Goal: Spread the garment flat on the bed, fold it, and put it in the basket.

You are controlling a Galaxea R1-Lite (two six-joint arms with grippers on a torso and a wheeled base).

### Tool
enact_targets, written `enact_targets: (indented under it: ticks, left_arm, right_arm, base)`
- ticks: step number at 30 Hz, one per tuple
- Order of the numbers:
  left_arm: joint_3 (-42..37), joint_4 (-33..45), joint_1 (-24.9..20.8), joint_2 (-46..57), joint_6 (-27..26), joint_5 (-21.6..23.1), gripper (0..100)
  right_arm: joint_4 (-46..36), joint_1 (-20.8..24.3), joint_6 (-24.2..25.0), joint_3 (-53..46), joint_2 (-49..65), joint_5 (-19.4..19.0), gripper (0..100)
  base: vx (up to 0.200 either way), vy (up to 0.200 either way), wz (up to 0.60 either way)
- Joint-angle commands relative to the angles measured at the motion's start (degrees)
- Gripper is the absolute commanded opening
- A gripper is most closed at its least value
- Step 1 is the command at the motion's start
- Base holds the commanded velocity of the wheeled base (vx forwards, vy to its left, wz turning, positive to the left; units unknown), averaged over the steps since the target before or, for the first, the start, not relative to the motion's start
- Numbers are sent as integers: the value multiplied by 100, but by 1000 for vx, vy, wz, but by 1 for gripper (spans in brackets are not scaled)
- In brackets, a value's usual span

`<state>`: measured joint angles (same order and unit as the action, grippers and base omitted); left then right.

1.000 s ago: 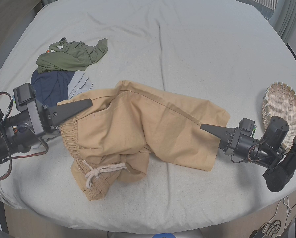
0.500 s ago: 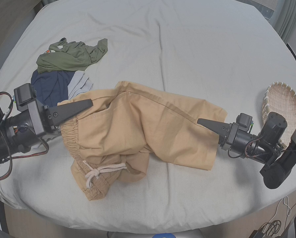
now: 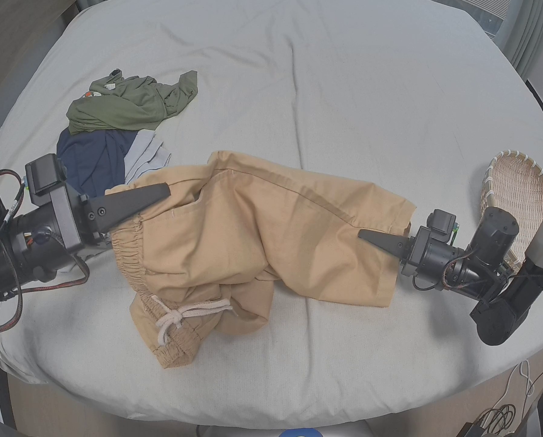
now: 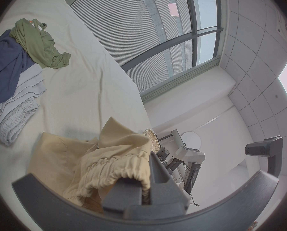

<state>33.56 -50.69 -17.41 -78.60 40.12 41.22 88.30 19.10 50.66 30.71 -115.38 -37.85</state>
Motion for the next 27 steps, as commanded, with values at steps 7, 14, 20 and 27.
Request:
enact_targets:
  ticks: [7, 14, 20, 27]
  left_arm:
    - [80, -310, 71, -32, -13, -35, 0]
    - [590, -873, 370, -296, -39, -26, 0]
    - [924, -864, 405, -568, -488, 18, 0]
    - [1566, -908, 326, -709, -584, 44, 0]
  right_arm:
    - [-5, -47, 154, -241, 447, -20, 0]
    - [-85, -196, 216, -592, 1862, -3, 0]
    - [-1095, -486, 269, -250, 2995, 15, 0]
    - [-2616, -996, 304, 770, 3945, 6, 0]
  base:
    - [0, 0, 0]
    - [0, 0, 0]
    - [0, 0, 0]
    - [0, 0, 0]
